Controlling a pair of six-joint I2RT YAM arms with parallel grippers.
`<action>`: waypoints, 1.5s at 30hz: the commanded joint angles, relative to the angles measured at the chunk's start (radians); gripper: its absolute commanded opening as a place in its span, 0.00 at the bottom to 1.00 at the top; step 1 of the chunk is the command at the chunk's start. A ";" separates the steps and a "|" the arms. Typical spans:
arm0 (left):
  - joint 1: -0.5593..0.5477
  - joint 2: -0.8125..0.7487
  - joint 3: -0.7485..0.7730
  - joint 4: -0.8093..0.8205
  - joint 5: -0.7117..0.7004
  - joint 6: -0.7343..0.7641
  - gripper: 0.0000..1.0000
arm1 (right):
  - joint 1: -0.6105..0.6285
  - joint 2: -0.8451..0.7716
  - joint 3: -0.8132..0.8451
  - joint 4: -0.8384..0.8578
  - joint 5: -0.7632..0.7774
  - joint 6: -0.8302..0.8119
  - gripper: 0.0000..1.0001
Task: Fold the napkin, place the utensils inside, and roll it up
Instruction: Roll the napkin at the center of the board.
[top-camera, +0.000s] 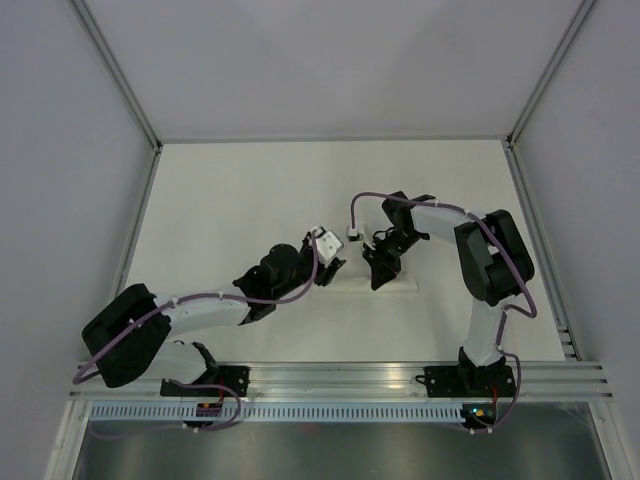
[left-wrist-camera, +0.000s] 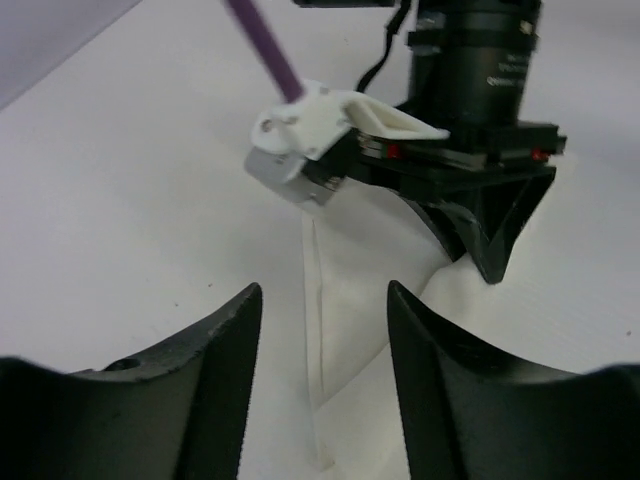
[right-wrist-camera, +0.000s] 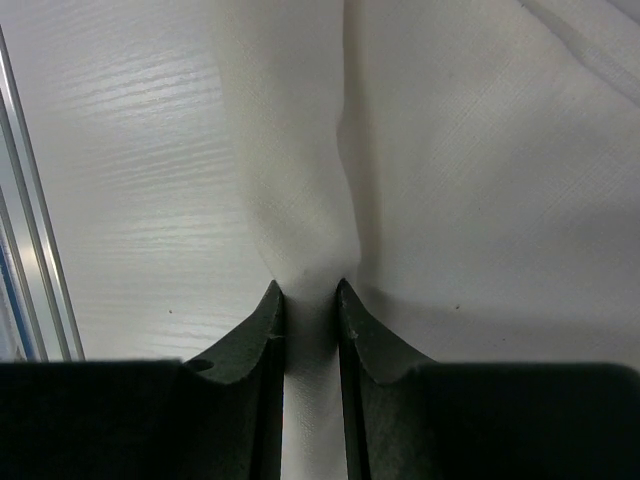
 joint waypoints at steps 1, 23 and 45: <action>-0.119 0.009 -0.046 0.103 -0.092 0.251 0.62 | 0.006 0.113 -0.030 0.011 0.091 -0.043 0.11; -0.304 0.491 0.112 0.077 -0.158 0.673 0.67 | -0.014 0.159 -0.020 0.027 0.114 -0.025 0.11; -0.212 0.482 0.268 -0.343 0.098 0.414 0.02 | -0.022 -0.095 -0.086 0.101 0.140 0.032 0.64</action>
